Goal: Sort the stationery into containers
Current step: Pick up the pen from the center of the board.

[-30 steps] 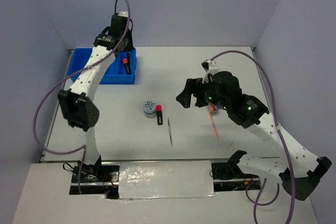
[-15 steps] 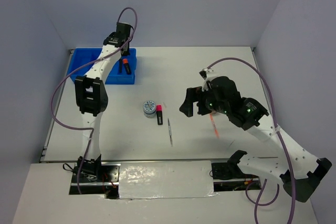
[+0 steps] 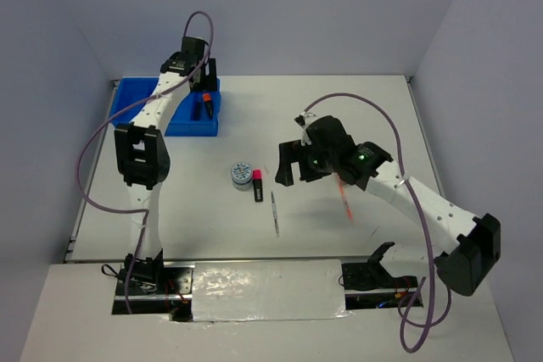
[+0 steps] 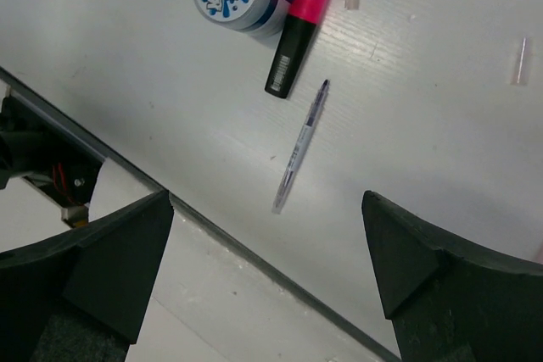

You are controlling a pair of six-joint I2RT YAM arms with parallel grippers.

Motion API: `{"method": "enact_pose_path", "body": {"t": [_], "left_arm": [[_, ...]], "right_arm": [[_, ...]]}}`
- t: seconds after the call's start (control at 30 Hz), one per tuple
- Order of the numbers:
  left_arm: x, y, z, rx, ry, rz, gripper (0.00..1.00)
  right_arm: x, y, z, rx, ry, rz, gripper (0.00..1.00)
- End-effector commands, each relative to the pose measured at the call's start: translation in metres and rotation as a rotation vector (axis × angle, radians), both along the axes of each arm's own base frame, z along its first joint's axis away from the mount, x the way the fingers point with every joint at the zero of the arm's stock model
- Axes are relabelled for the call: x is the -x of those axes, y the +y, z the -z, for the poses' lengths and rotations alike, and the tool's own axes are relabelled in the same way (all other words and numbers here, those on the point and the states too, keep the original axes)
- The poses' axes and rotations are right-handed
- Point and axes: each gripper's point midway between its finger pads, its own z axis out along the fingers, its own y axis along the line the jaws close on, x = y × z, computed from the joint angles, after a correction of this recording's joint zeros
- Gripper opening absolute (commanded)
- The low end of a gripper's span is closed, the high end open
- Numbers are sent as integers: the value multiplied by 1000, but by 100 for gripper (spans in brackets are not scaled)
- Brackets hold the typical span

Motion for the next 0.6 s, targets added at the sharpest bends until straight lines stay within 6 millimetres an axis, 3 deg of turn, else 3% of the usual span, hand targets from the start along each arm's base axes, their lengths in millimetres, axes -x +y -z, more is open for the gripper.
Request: {"method": "enact_pose_path", "body": {"t": [0.0, 0.03, 0.07, 0.1, 0.13, 0.2, 0.23, 0.27, 0.3, 0.33, 0.37, 0.4, 0.43, 0.57], "left_arm": [[42, -20, -92, 98, -104, 40, 99], [54, -24, -99, 105, -100, 47, 99], [72, -32, -100, 117, -69, 41, 99], [91, -32, -120, 134, -89, 36, 99], [108, -33, -108, 142, -41, 28, 99], [136, -41, -104, 199, -2, 23, 99], [159, -46, -100, 236, 24, 50, 99], [170, -48, -100, 256, 29, 53, 99], [185, -50, -113, 271, 1, 68, 99], [198, -49, -100, 270, 36, 68, 99], [206, -50, -101, 282, 39, 79, 99], [214, -48, -102, 282, 42, 79, 99], [228, -44, -105, 280, 50, 82, 99], [251, -36, -118, 266, 43, 94, 99]], "right_arm": [[-25, 15, 4, -11, -44, 16, 100], [-30, 17, 8, -8, -43, 30, 100], [-39, 15, 25, 42, -24, 73, 99], [-44, 14, 34, 66, -11, 101, 96], [-47, 15, 41, 82, 3, 122, 93], [-55, 23, 57, 107, 24, 154, 81], [-54, 35, 57, 97, 18, 146, 74], [-53, 43, 60, 105, 13, 136, 72], [-55, 49, 72, 139, 15, 142, 72], [-54, 55, 78, 158, 15, 139, 71], [-51, 68, 77, 163, 12, 133, 71], [-51, 74, 93, 202, 30, 134, 70], [-56, 78, 94, 214, 15, 165, 69], [-59, 88, 118, 297, -21, 193, 66]]}}
